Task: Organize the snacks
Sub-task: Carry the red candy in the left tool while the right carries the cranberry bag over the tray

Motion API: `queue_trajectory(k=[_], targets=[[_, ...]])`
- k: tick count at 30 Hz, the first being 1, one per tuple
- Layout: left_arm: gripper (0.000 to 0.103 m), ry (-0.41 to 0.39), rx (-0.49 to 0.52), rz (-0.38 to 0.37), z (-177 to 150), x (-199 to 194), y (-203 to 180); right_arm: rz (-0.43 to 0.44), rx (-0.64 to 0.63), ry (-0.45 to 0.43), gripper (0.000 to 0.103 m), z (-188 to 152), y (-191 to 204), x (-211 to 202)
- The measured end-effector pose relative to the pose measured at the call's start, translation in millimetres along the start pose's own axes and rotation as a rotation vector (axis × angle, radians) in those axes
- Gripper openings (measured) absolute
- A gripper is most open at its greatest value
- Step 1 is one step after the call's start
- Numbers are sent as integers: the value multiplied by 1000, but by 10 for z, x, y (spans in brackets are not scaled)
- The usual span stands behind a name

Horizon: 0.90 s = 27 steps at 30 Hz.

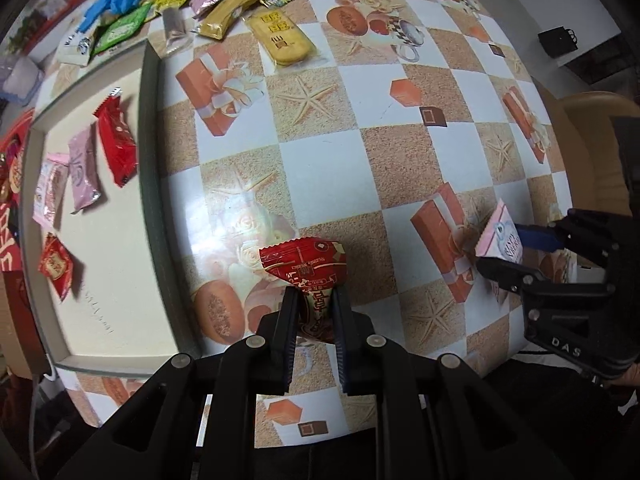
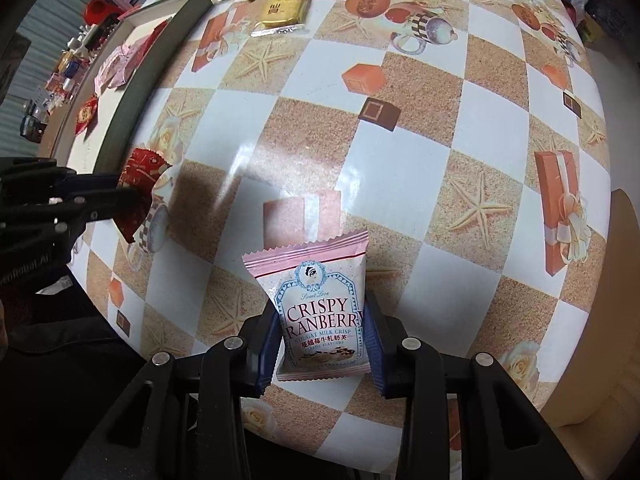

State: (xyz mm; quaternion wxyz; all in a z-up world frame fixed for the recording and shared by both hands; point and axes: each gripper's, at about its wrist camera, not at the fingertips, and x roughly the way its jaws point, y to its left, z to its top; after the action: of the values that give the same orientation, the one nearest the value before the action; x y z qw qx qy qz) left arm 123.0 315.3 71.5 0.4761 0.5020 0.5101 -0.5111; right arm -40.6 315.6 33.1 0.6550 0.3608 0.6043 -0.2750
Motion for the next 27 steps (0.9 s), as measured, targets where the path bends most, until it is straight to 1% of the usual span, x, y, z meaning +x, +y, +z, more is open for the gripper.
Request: queue_trajectory(k=[3, 5, 6, 10, 13, 17, 18, 19, 20, 22, 23, 24, 25, 26, 27], targets=[[17, -20, -26, 17, -105, -103, 79, 19, -14, 1, 39, 58, 2, -15], [12, -31, -50, 17, -143, -145, 138, 23, -39, 2, 39, 76, 91, -25], [12, -39, -61, 15, -158, -184, 202, 19, -48, 4, 39, 66, 115, -76], [12, -65, -73, 1, -135, -294, 455, 5, -51, -4, 39, 116, 177, -116], [9, -80, -72, -12, -96, -343, 596, -4, -29, -8, 39, 179, 235, -207], [7, -94, -106, -55, -69, -315, 810, -11, -17, -14, 39, 296, 434, -202], [7, -96, -113, -76, -71, -318, 864, -16, -18, -13, 39, 320, 497, -199], [7, -96, -117, -126, -83, -316, 915, -21, -18, -10, 39, 336, 537, -191], [8, -99, -117, -156, -99, -315, 937, -26, -17, -6, 39, 352, 578, -178], [21, -89, -84, -170, -123, -277, 868, -38, -14, -1, 39, 359, 640, -152], [41, -82, -58, -173, -131, -253, 802, -36, 1, 10, 39, 347, 646, -129], [63, -75, -23, -170, -135, -215, 695, -33, 17, 18, 39, 334, 649, -107], [70, -73, 1, -161, -140, -190, 615, -32, 32, 21, 39, 317, 645, -101], [73, -72, 27, -163, -138, -155, 519, -28, 47, 24, 39, 294, 632, -98], [73, -66, 49, -167, -126, -109, 436, -24, 63, 26, 39, 270, 625, -85]])
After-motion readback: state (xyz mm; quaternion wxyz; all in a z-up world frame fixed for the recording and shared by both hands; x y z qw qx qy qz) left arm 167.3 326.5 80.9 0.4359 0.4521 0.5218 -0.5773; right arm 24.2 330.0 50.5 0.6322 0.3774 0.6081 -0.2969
